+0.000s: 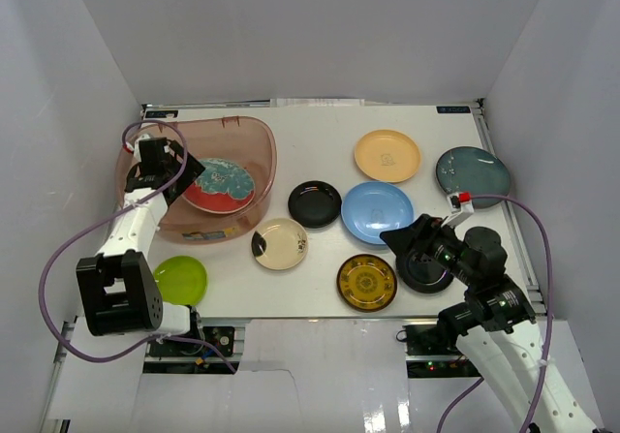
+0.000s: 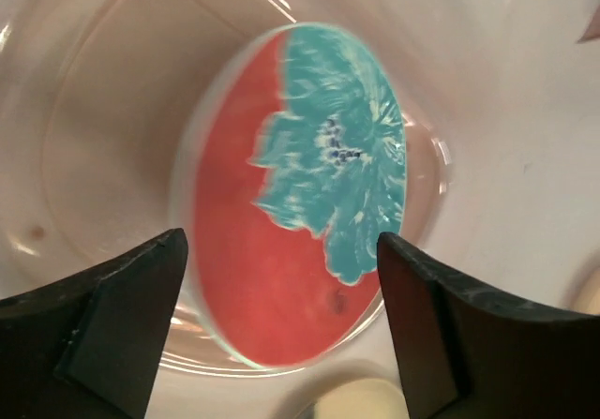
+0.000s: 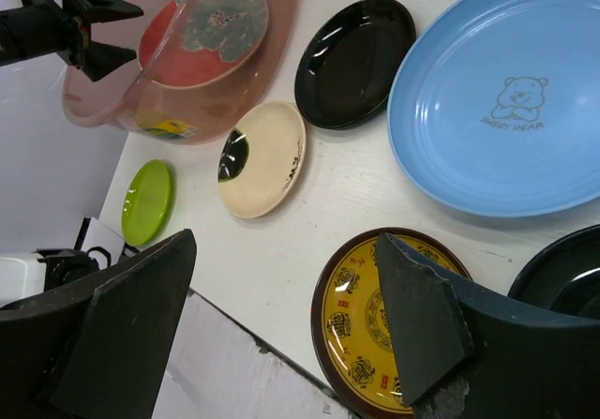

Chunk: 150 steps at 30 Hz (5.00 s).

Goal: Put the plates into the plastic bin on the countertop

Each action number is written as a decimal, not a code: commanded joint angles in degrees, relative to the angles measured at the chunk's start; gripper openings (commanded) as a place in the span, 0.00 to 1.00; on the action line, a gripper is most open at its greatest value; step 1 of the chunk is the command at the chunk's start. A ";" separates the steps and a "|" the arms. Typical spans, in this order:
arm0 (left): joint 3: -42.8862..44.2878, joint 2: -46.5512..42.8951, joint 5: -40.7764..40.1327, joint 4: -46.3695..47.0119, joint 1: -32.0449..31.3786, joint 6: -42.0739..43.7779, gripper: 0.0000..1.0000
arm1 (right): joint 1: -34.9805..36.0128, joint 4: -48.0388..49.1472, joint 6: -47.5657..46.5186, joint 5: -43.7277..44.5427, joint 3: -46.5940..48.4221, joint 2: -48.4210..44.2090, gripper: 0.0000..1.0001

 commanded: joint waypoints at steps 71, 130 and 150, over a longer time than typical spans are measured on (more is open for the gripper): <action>-20.77 -35.54 49.55 16.61 -30.30 4.98 0.98 | -43.53 51.32 24.58 2.08 -1.82 31.73 0.08; 11.06 -14.97 24.40 10.13 -4.70 -6.90 0.00 | -20.50 15.01 13.08 -33.09 -6.83 1.83 0.89; -5.02 -6.72 13.77 11.87 3.27 -8.84 0.06 | -20.41 2.61 -1.52 -28.16 -8.15 -1.43 0.85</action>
